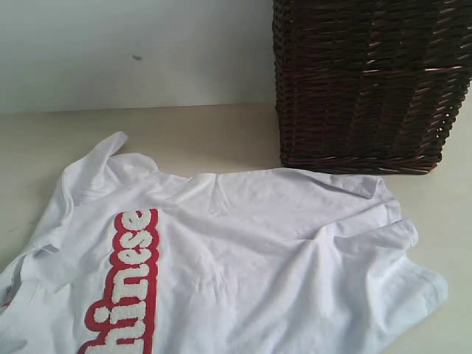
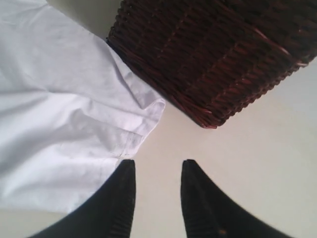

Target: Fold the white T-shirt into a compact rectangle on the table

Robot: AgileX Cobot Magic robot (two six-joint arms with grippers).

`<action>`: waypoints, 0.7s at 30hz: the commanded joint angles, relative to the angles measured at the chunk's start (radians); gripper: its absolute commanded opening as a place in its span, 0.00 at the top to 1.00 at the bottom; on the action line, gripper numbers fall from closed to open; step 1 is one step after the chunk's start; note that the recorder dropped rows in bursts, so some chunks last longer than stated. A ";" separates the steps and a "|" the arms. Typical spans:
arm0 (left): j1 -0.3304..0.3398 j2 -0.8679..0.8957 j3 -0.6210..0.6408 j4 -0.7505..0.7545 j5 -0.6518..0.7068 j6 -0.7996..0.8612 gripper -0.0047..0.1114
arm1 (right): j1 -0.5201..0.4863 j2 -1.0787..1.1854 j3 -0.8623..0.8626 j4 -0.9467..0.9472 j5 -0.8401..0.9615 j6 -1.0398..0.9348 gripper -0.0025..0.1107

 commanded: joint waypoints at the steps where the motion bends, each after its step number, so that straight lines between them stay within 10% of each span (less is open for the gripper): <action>1: 0.001 -0.005 0.011 0.060 -0.040 0.000 0.96 | -0.009 -0.015 0.039 0.005 -0.028 -0.045 0.70; 21: 0.001 -0.005 0.011 0.093 -0.040 0.000 0.96 | -0.006 0.352 0.033 0.021 -0.092 0.069 0.72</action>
